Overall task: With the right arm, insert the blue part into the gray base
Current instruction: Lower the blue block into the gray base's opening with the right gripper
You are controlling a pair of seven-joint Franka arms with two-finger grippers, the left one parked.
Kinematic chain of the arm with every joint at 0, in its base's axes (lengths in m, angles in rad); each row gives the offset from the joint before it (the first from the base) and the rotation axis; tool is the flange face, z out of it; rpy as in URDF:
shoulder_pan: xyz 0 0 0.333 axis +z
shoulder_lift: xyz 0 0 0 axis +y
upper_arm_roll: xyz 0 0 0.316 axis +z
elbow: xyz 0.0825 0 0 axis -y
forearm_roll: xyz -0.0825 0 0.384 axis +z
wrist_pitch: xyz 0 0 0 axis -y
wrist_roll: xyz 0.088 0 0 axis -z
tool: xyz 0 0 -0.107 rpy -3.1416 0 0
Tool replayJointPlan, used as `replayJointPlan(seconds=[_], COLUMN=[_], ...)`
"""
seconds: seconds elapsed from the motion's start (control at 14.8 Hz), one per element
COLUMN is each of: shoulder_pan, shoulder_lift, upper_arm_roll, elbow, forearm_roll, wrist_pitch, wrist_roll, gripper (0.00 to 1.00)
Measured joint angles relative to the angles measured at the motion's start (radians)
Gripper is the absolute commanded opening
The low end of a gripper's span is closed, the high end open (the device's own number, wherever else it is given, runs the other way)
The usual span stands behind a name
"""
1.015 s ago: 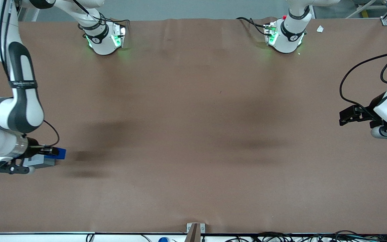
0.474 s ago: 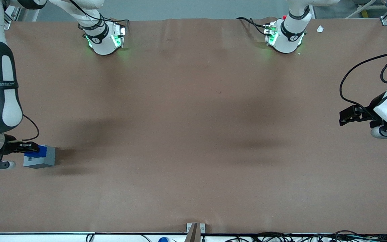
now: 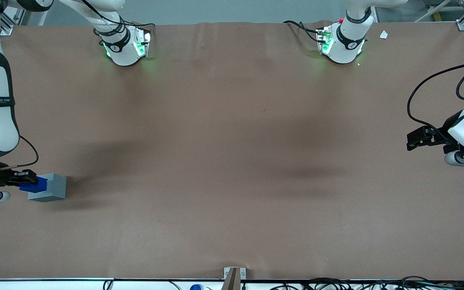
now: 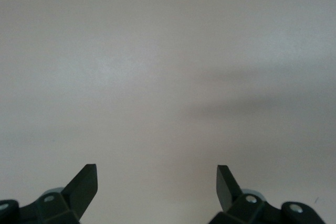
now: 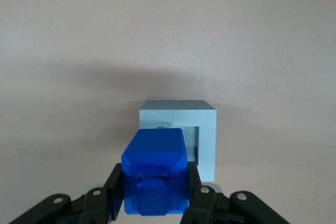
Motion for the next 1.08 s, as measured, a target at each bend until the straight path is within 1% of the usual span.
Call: replayJointPlan(seconds=[0.34,0.61,1.08], shoulder_pan=[-0.018,-0.024,-0.024], shoulder_lift=[0.022,0.031,0.034], upper_arm_roll=[0.000,0.000,0.001], elbow=[-0.001,-0.001,-0.014], forearm_roll=[0.002,0.002,0.002], wrist_pitch=[0.023,0.022,0.020], wrist_roll=[-0.007,0.061,0.074], gripper=[0.00,0.00,0.00])
